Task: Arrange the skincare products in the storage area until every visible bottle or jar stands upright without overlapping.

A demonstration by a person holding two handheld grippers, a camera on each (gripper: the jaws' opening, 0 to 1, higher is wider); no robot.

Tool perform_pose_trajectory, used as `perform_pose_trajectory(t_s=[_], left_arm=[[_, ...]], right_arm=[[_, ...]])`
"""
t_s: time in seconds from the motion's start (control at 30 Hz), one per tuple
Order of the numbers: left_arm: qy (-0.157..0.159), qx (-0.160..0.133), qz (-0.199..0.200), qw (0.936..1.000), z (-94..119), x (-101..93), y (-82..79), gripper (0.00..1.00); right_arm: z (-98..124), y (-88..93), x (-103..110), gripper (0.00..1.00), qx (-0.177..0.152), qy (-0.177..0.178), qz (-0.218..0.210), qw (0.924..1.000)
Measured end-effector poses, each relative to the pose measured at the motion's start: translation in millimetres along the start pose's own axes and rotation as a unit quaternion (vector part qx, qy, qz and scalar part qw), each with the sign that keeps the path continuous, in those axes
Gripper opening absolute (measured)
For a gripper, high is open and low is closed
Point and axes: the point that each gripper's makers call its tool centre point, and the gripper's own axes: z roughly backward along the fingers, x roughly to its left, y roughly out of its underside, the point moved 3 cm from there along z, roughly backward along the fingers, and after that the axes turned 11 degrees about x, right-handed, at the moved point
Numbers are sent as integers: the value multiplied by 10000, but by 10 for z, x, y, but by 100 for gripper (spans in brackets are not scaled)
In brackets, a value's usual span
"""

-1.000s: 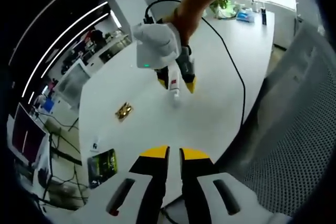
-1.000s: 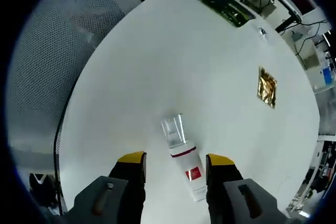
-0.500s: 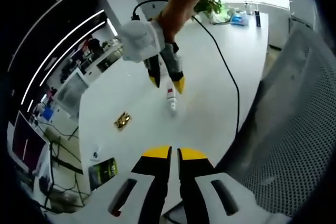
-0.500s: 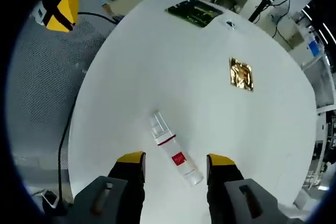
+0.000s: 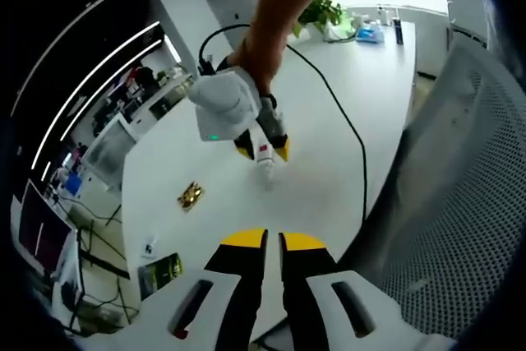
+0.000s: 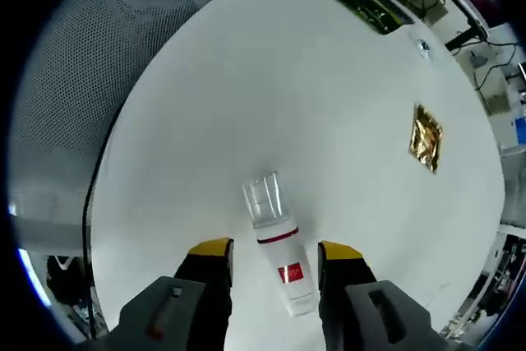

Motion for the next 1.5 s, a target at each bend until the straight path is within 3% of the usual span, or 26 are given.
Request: perform_pose_trajectory(t_s=[0.13, 0.17, 0.2, 0.23, 0.27, 0.33, 0.37, 0.4, 0.57, 0.7, 0.73, 0.77, 0.8, 0.83, 0.87, 0.9, 0.93, 1.0, 1.07, 1.13, 1.17, 1.23, 1.33, 1.37, 1.43, 1.5], left_arm=[[64, 40, -57, 10000, -17, -33, 9, 12], [68, 50, -59, 9999, -17, -32, 9, 12], [49, 42, -28, 10000, -16, -18, 6, 12], [26, 26, 6, 10000, -13, -5, 3, 12], [22, 10, 22, 10000, -9, -2, 2, 11], [82, 15, -6, 10000, -14, -24, -1, 12], [91, 9, -11, 10000, -15, -29, -3, 12], [110, -3, 1, 9999, -14, -32, -8, 12], [255, -407, 378, 9981, 54, -9, -117, 13], [433, -799, 686, 9935, 108, -20, -224, 14], [520, -1048, 891, 9891, 146, -1, -285, 13], [547, -1169, 1028, 9863, 173, 17, -311, 14], [543, -1300, 1131, 9835, 210, 45, -339, 15], [545, -1357, 1147, 9826, 225, 52, -349, 15], [564, -1405, 1200, 9812, 248, 59, -359, 16], [592, -1600, 1302, 9767, 284, 69, -409, 16], [573, -1724, 1389, 9735, 316, 94, -434, 16], [527, -1848, 1627, 9678, 367, 159, -439, 15], [586, -1992, 1886, 9599, 410, 195, -458, 17], [593, -2051, 2159, 9528, 433, 236, -457, 21], [718, -2125, 2339, 9460, 452, 233, -478, 23], [850, -2263, 2576, 9355, 486, 250, -510, 32], [904, -2296, 2623, 9329, 512, 258, -502, 35], [899, -2331, 2620, 9322, 520, 259, -513, 35], [918, -2532, 2656, 9257, 584, 274, -559, 35], [888, -2630, 2678, 9226, 620, 298, -561, 35]], right_arm=[[6, 0, 4, 31, 163, -211, 26, 9996], [-2, 4, 15, 27, 155, -264, -14, 9995], [8, 16, 8, 16, 137, -227, -40, 9996], [-5, 144, 74, 14, 375, -375, -274, 9982], [-65, 70, 28, 14, 72, -335, -255, 9991], [-68, 106, 14, 14, 107, -269, -337, 9990], [-65, 111, 21, 13, 114, -248, -572, 9980], [-46, 88, 22, 13, -30, -146, -711, 9974], [224, -10, 120, 13, -724, 155, -1440, 9868], [644, -116, 289, 13, -1646, 507, -2340, 9569], [813, -170, 365, 13, -2038, 559, -2772, 9373], [925, -212, 405, 13, -2314, 598, -2961, 9248], [1094, -286, 463, 13, -2747, 633, -3270, 9020], [1192, -298, 499, 13, -2957, 679, -3431, 8890], [1326, -341, 554, 13, -3264, 720, -3721, 8659], [1415, -361, 580, 13, -3532, 729, -3897, 8474], [1502, -401, 608, 13, -3778, 774, -4022, 8304], [1648, -457, 688, 13, -4119, 807, -4219, 8036], [1745, -461, 741, 13, -4047, 1073, -4196, 8054], [1856, -490, 762, 13, -4187, 1188, -4233, 7946], [1930, -510, 785, 13, -4292, 1224, -4281, 7858], [2039, -566, 824, 13, -4435, 1378, -4149, 7824], [2072, -547, 848, 13, -4394, 1510, -4209, 7790], [2091, -519, 848, 13, -4466, 1577, -4253, 7713], [2084, -504, 868, 13, -4429, 1594, -4263, 7725], [2074, -488, 899, 13, -4340, 1640, -4224, 7787]])
